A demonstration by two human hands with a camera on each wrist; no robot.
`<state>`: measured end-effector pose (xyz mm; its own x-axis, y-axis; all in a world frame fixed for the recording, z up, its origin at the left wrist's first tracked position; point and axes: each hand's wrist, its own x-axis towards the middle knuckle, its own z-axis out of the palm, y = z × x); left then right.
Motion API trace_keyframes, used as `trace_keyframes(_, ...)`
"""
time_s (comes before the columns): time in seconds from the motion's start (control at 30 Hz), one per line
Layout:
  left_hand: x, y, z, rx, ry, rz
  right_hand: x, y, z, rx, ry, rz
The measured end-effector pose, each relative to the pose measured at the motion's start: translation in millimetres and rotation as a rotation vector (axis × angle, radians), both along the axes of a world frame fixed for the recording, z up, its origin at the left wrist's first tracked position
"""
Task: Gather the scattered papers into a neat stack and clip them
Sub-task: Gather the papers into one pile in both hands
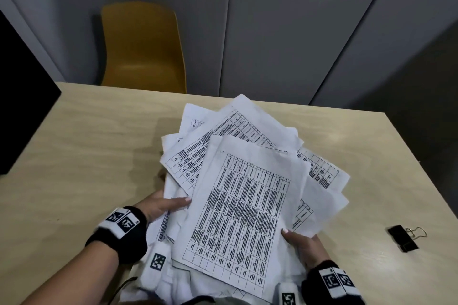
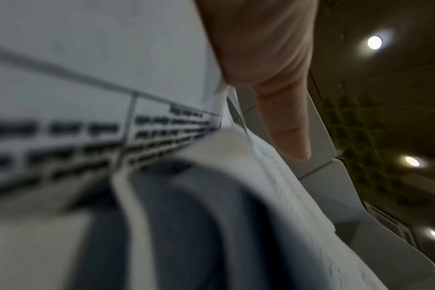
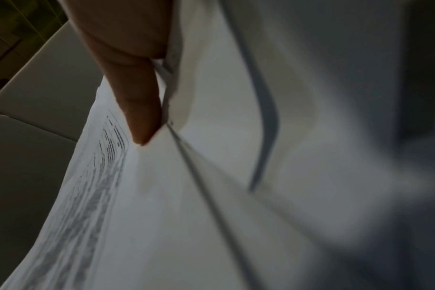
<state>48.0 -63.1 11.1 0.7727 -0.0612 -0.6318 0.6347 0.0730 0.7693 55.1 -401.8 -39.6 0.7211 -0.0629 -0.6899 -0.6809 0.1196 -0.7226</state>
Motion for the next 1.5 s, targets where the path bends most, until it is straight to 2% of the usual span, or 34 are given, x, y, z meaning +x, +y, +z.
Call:
trace_keyframes(0.23, -16, 13, 0, -0.087, 0.057, 0.121, 12, 28, 19, 0.004, -0.091, 0.085)
trace_keyframes(0.37, -26, 23, -35, 0.111, 0.05, 0.099, 15, 56, 10, -0.135, -0.105, 0.213)
trace_keyframes(0.43, -28, 26, -44, 0.163, 0.019, 0.176, 16, 65, 0, -0.211, -0.092, 0.265)
trace_keyframes(0.57, -38, 19, -11, 0.24, 0.023, 0.25, 16, 76, 5, -0.238, -0.143, 0.36)
trace_keyframes(0.67, -52, 19, 2, 0.197, 0.068, 0.329, 23, 79, 17, -0.128, -0.25, 0.269)
trace_keyframes(0.7, -59, 17, 13, 0.179, 0.112, 0.351, 30, 77, 17, -0.169, -0.278, 0.211)
trace_keyframes(0.77, -73, 28, 6, 0.173, 0.124, 0.384, 52, 70, 15, -0.368, -0.331, 0.194)
trace_keyframes(0.83, -84, 41, -4, 0.124, 0.177, 0.389, 74, 65, 16, -0.688, -0.372, 0.33)
trace_keyframes(0.9, -94, 48, -10, 0.187, 0.19, 0.396, 91, 68, 20, -0.935, -0.406, 0.484)
trace_keyframes(1.03, -104, 64, -16, 0.164, 0.113, 0.483, 113, 88, 28, -1.114, -0.363, 0.822)
trace_keyframes(1.13, -106, 68, -9, 0.144, 0.115, 0.521, 117, 91, 25, -1.176, -0.306, 1.058)
trace_keyframes(1.23, -103, 68, -7, 0.105, 0.094, 0.525, 105, 83, 26, -1.191, -0.379, 1.171)
trace_keyframes(1.37, -92, 65, -9, 0.105, 0.065, 0.536, 75, 63, 29, -1.157, -0.469, 1.273)
trace_keyframes(1.5, -82, 64, -18, 0.094, 0.112, 0.528, 45, 48, 27, -1.067, -0.51, 1.27)
